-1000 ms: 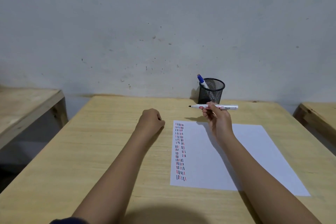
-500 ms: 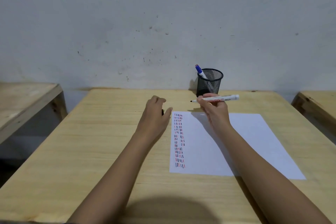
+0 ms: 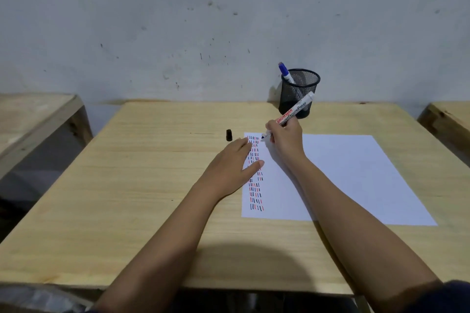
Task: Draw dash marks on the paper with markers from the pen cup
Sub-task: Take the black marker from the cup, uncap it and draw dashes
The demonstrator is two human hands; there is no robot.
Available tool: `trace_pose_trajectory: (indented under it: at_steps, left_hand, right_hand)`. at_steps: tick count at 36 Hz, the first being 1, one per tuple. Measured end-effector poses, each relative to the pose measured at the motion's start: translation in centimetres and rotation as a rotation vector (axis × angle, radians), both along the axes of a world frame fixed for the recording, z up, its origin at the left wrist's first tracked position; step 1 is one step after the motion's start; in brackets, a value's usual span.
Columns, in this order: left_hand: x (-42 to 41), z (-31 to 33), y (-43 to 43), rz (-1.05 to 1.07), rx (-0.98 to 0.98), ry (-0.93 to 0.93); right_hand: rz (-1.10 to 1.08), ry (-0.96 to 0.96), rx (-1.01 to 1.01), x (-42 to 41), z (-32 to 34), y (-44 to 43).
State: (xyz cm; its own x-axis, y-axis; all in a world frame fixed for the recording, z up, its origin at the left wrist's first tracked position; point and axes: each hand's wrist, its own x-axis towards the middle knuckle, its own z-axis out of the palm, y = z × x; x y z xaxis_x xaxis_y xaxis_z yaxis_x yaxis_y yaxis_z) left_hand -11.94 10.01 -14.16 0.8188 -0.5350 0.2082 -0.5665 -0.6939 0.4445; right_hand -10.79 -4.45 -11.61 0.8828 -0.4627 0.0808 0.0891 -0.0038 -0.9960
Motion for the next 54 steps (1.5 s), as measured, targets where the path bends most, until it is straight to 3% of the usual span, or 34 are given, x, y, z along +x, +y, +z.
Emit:
trace_pose_trajectory:
  at_steps: [7,31,41,49,54]
  left_hand:
    - [0.3,-0.3,0.2,-0.001,0.005,0.004]
    - [-0.2,0.4,0.0,0.007,0.013,0.063]
    - [-0.2,0.3,0.0,0.004,0.004,0.074]
    - [0.0,0.1,0.1,0.001,-0.002,0.071]
    - [0.1,-0.2,0.1,0.005,-0.013,0.077]
  right_hand:
    - [0.041,0.028,-0.130,0.5,-0.5,0.1]
    - [0.093,0.009,-0.103,0.7,-0.9,0.1]
    - [0.084,0.068,-0.199,1.0,-1.2,-0.2]
    - [0.074,0.043,-0.153,0.9,-1.1,-0.2]
    - [0.023,0.007,0.064,0.7,-1.0,-0.4]
